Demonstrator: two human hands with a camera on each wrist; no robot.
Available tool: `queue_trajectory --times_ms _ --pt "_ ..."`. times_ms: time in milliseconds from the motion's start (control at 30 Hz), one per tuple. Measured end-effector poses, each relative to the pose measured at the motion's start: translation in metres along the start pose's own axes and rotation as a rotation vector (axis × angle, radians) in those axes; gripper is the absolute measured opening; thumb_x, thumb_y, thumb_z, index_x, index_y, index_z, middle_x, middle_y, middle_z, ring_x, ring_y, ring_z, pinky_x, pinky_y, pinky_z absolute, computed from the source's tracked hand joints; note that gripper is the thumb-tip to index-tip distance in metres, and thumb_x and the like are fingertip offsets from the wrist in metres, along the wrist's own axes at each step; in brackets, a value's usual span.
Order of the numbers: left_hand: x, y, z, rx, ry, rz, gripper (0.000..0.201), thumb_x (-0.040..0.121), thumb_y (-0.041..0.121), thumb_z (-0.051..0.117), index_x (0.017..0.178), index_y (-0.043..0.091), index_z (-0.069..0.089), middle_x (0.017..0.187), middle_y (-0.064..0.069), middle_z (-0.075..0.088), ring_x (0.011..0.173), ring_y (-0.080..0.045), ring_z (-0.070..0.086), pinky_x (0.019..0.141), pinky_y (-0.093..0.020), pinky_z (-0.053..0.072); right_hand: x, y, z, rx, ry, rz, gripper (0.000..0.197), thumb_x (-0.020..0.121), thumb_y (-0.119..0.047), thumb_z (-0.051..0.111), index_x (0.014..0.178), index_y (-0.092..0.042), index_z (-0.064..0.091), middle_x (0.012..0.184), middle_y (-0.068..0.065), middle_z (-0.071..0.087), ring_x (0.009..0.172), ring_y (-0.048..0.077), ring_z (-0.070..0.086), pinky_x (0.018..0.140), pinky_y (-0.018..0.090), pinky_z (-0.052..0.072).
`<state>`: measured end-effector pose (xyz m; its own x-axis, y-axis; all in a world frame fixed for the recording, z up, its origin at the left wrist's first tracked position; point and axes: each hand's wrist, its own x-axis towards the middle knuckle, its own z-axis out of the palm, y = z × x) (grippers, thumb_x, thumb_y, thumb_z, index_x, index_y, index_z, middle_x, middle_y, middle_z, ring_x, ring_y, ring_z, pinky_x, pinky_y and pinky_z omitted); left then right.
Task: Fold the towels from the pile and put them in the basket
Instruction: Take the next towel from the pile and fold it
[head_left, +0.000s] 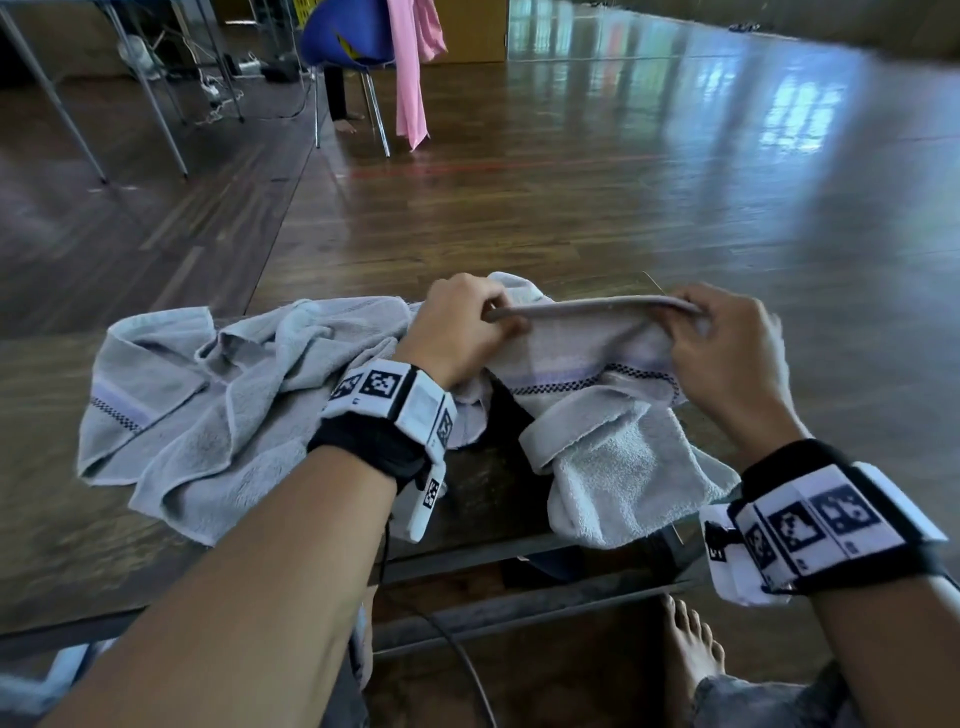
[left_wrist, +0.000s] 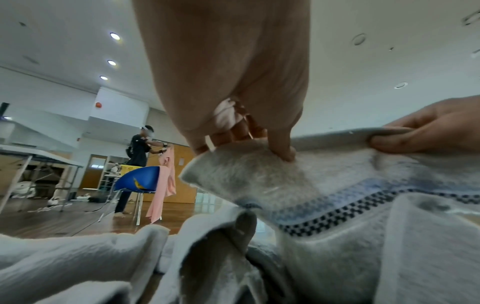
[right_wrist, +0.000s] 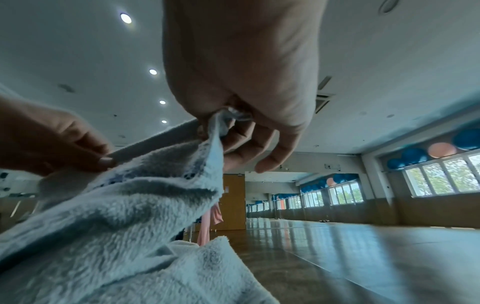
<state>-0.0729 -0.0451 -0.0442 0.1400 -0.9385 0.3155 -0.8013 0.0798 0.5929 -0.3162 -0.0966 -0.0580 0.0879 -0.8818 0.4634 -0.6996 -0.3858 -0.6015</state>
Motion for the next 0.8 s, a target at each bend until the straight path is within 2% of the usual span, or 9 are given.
queue_trajectory --times_ms 67,167,267,400,500,600,667,733,800 --pt "0.001 -0.007 -0.004 0.007 0.046 -0.050 0.016 0.084 0.030 0.074 0.077 0.015 0.072 0.075 0.000 0.068 0.078 -0.019 0.062 0.071 -0.031 0.049 0.002 0.004 -0.002 0.005 0.005 0.051 0.021 0.092 -0.030 0.058 0.071 -0.035 0.059 0.067 -0.005 0.057 0.085 0.034 0.057 0.071 0.037 0.044" --pt "0.001 -0.012 -0.005 0.061 0.055 -0.130 0.007 0.085 0.021 0.070 0.081 0.016 0.071 0.084 -0.005 0.070 0.088 -0.027 0.065 0.079 -0.041 0.054 0.002 0.011 -0.004 0.027 0.004 0.090 0.016 0.092 -0.019 0.055 0.084 -0.026 0.067 0.074 0.000 0.062 0.093 0.035 0.058 0.075 0.038 0.047" --pt "-0.001 -0.015 -0.005 0.169 0.034 -0.178 0.016 0.079 0.005 0.057 0.080 0.014 0.070 0.086 -0.007 0.069 0.091 -0.032 0.063 0.085 -0.048 0.052 0.004 0.013 -0.006 0.087 0.053 0.139 0.016 0.094 -0.017 0.056 0.084 -0.020 0.068 0.071 0.001 0.063 0.086 0.032 0.058 0.068 0.032 0.043" --pt "-0.003 -0.019 -0.006 0.174 0.103 -0.193 0.017 0.081 0.006 0.050 0.069 0.004 0.062 0.070 -0.012 0.062 0.075 -0.037 0.061 0.067 -0.043 0.051 0.008 0.019 -0.013 0.206 0.169 0.195 0.015 0.098 -0.021 0.057 0.085 -0.022 0.066 0.066 -0.014 0.055 0.062 0.007 0.052 0.051 0.011 0.035" --pt "0.003 -0.016 -0.007 -0.057 0.274 -0.162 0.019 0.091 0.007 0.050 0.078 0.002 0.062 0.072 -0.010 0.062 0.070 -0.023 0.056 0.065 -0.038 0.045 0.010 0.023 -0.016 0.310 0.185 0.208 0.016 0.099 -0.027 0.054 0.088 -0.021 0.065 0.068 -0.013 0.054 0.057 -0.004 0.049 0.057 0.017 0.040" --pt "0.007 -0.003 -0.013 -0.416 0.364 -0.153 0.020 0.098 0.015 0.050 0.081 0.009 0.058 0.070 -0.002 0.054 0.063 -0.010 0.047 0.059 -0.025 0.040 0.010 0.025 -0.017 0.425 0.124 0.263 0.019 0.099 -0.031 0.054 0.090 -0.021 0.067 0.075 -0.007 0.060 0.072 0.010 0.055 0.071 0.037 0.053" --pt "0.008 0.003 -0.019 -0.541 0.370 -0.144 0.022 0.100 0.024 0.049 0.082 0.014 0.059 0.069 0.002 0.050 0.064 -0.009 0.045 0.061 -0.025 0.038 0.010 0.026 -0.017 0.455 0.070 0.310 0.020 0.098 -0.035 0.054 0.092 -0.020 0.067 0.079 -0.003 0.061 0.077 0.019 0.058 0.075 0.049 0.058" --pt "0.007 0.004 -0.022 -0.493 0.337 -0.104 0.024 0.100 0.030 0.048 0.080 0.019 0.058 0.066 0.005 0.048 0.062 -0.009 0.044 0.058 -0.023 0.036 0.009 0.030 -0.017 0.417 0.014 0.340 0.022 0.097 -0.035 0.055 0.089 -0.018 0.066 0.075 0.000 0.060 0.071 0.022 0.057 0.066 0.047 0.058" --pt "0.006 0.001 -0.023 -0.332 0.225 -0.079 0.025 0.100 0.031 0.049 0.083 0.017 0.062 0.068 0.003 0.053 0.058 -0.006 0.044 0.055 -0.018 0.035 0.007 0.037 -0.016 0.260 -0.087 0.316 0.023 0.096 -0.029 0.056 0.080 -0.015 0.065 0.066 -0.001 0.060 0.063 0.021 0.055 0.057 0.033 0.050"
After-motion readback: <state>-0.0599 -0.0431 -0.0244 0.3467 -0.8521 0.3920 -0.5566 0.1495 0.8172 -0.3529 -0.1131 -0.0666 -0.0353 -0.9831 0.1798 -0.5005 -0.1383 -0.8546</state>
